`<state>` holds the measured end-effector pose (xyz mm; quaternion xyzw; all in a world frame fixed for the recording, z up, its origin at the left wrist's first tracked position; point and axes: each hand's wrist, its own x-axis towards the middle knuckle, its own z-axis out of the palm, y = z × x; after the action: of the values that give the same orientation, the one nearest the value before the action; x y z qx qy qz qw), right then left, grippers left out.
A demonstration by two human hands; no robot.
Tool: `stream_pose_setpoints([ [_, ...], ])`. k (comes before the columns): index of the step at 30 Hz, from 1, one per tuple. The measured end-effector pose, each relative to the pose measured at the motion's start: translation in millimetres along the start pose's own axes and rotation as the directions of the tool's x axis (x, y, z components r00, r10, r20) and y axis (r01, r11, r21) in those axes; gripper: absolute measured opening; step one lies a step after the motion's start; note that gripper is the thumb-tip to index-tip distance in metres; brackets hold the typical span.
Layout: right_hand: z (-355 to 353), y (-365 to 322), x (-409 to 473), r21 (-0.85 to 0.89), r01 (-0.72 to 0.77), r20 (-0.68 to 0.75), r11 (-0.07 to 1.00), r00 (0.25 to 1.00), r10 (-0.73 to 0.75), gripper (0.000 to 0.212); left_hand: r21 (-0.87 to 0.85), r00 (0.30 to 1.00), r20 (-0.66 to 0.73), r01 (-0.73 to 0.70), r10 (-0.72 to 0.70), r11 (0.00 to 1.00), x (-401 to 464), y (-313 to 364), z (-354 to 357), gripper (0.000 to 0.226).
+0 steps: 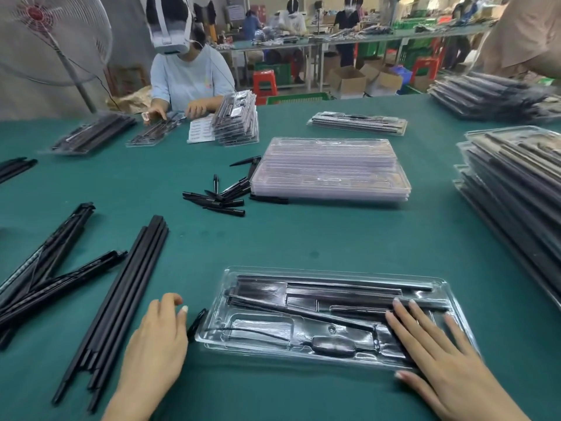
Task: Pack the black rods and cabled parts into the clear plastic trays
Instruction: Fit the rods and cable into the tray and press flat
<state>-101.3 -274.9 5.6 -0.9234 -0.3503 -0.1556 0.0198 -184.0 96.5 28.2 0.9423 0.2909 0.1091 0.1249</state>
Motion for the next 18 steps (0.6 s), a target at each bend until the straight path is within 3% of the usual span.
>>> stream_pose_setpoints([
  [2,-1.4,-0.5,-0.1,0.003,0.0,0.01,1.0,1.0,-0.001,0.061,-0.01,0.996,-0.089,-0.027,0.026,1.0,-4.4,6.7,-1.8,0.021],
  [4,-2.5,-1.6,0.6,0.006,0.0,0.016,1.0,1.0,0.0,0.061,-0.016,0.967,-0.19,-0.176,0.17,0.984,-11.6,17.5,-1.3,0.026],
  [7,-3.0,-1.5,1.4,0.002,0.004,0.046,1.0,0.999,-0.004,0.062,0.03,0.871,-0.091,-0.482,0.483,0.875,-19.7,30.9,2.6,0.05],
  [9,-4.1,-0.6,2.7,-0.003,0.001,0.072,1.0,0.997,-0.001,0.063,0.112,0.806,0.027,-0.59,0.591,0.8,-20.4,33.1,8.7,0.058],
  [14,-10.4,-1.3,4.1,0.019,-0.032,0.15,0.999,0.988,0.029,0.064,0.192,0.818,0.137,-0.575,0.558,0.795,-23.5,28.8,15.7,0.061],
  [18,-6.8,-0.7,3.6,0.015,-0.015,0.123,1.0,0.992,0.013,0.064,0.265,0.811,0.186,-0.585,0.555,0.766,-25.7,30.9,7.8,0.065],
])
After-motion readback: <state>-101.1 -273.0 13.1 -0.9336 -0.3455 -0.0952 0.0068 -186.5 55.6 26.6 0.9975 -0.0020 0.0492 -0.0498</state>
